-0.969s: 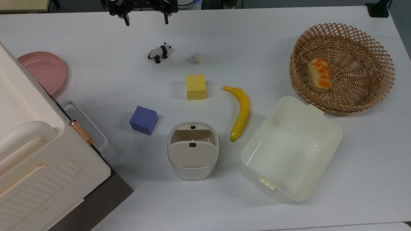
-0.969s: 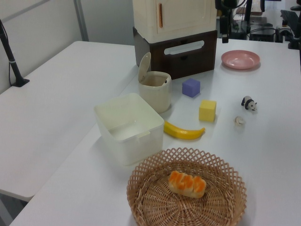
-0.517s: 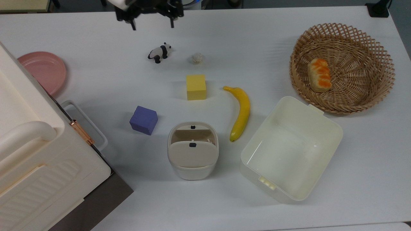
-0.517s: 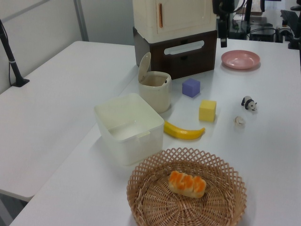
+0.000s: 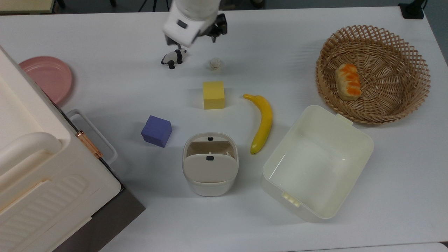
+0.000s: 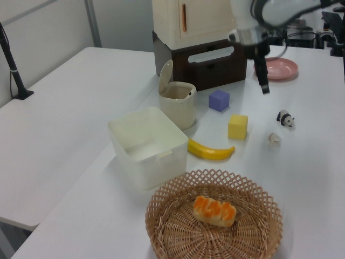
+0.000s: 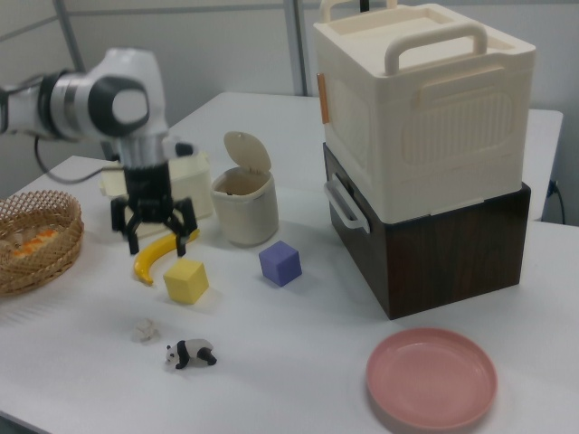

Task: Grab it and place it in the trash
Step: 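Move the open gripper down toward the small white paper scrap, then close the gripper on the white paper scrap and lift it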

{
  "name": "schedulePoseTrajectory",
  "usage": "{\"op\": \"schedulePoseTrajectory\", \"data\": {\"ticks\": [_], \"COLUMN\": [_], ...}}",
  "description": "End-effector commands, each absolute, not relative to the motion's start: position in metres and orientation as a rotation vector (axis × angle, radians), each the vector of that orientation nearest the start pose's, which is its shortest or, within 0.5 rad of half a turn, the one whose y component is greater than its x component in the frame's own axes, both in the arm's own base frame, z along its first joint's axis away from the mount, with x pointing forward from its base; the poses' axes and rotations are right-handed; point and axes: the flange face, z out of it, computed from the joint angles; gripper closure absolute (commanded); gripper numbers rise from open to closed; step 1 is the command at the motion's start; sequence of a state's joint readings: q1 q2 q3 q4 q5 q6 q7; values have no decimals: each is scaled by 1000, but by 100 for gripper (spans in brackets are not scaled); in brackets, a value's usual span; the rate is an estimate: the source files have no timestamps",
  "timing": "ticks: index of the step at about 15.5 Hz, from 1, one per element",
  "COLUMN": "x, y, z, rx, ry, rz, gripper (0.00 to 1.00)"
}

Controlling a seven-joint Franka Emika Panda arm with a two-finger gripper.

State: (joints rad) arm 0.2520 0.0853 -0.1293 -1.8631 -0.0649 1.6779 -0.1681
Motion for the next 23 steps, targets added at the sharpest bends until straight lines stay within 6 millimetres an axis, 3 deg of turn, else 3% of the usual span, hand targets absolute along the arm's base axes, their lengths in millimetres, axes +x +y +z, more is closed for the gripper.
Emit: {"op": "schedulePoseTrajectory", "data": {"ticks": [1, 5, 11, 13, 19, 23], "x": [500, 480, 487, 491, 496, 496], "y": [70, 89, 100, 111, 116, 120], "z": [434, 406, 362, 346, 311, 304], "rx": [-3147, -3136, -3138, -3137, -3135, -3128], "ry": [-577, -657, -710, -734, -741, -767], "rz": [334, 332, 413, 399, 443, 458], "gripper": [1, 6, 21, 22, 27, 46]}}
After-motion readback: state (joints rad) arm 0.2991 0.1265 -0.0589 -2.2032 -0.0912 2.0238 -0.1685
